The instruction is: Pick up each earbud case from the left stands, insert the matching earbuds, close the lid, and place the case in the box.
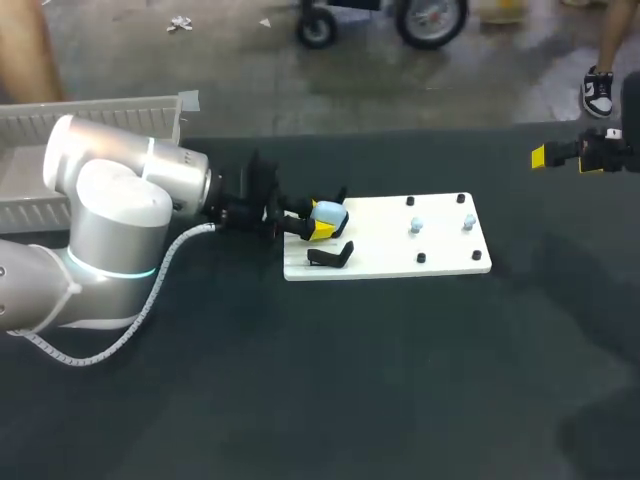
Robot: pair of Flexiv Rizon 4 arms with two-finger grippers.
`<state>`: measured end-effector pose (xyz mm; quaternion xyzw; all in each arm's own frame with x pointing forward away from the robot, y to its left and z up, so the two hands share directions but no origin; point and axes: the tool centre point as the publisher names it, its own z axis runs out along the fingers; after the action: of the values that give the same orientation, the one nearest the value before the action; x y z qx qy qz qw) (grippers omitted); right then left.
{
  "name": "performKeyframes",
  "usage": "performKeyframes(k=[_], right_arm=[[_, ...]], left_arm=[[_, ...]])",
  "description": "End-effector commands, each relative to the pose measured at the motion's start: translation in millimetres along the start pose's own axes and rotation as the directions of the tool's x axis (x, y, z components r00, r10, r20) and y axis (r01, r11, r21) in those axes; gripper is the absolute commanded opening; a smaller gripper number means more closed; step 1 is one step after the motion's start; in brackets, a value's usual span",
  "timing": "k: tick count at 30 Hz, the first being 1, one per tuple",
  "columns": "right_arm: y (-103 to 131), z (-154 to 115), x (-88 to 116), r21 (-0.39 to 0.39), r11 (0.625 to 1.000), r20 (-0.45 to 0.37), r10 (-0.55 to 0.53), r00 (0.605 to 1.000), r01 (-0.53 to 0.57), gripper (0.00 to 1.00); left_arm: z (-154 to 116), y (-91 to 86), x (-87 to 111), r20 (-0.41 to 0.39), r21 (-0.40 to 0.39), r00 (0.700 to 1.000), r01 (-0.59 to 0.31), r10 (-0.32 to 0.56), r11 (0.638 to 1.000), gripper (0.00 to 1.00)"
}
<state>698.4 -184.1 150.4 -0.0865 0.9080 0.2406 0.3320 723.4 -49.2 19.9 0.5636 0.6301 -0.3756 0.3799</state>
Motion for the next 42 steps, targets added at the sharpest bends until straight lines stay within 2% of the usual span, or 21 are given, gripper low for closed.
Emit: performKeyframes(k=[1, 21, 32, 42], right_arm=[[-0.6, 0.7, -0.1, -0.002, 1.000, 0.000, -0.001, 1.000, 0.001, 1.00], [-0.6, 0.7, -0.1, -0.002, 1.000, 0.000, -0.001, 1.000, 0.001, 1.00], [-0.6, 0.7, -0.1, -0.002, 1.000, 0.000, -0.001, 1.000, 0.001, 1.00], [-0.6, 0.7, -0.1, -0.002, 1.000, 0.000, -0.001, 1.000, 0.001, 1.00]], left_arm=[[0.1, 2.9, -1.1, -0.005, 0.013, 1.000, 0.003, -0.003, 1.000, 0.00], [-6.0, -4.0, -6.4, 0.012, 0.028, 1.000, 0.003, -0.003, 1.000, 0.00], [-17.2, -8.3, -24.8, 0.034, 0.007, 0.999, 0.008, -0.008, 1.000, 0.00], [-17.4, -16.1, -40.1, 0.028, 0.027, 1.000, -0.011, 0.010, 1.000, 0.00]])
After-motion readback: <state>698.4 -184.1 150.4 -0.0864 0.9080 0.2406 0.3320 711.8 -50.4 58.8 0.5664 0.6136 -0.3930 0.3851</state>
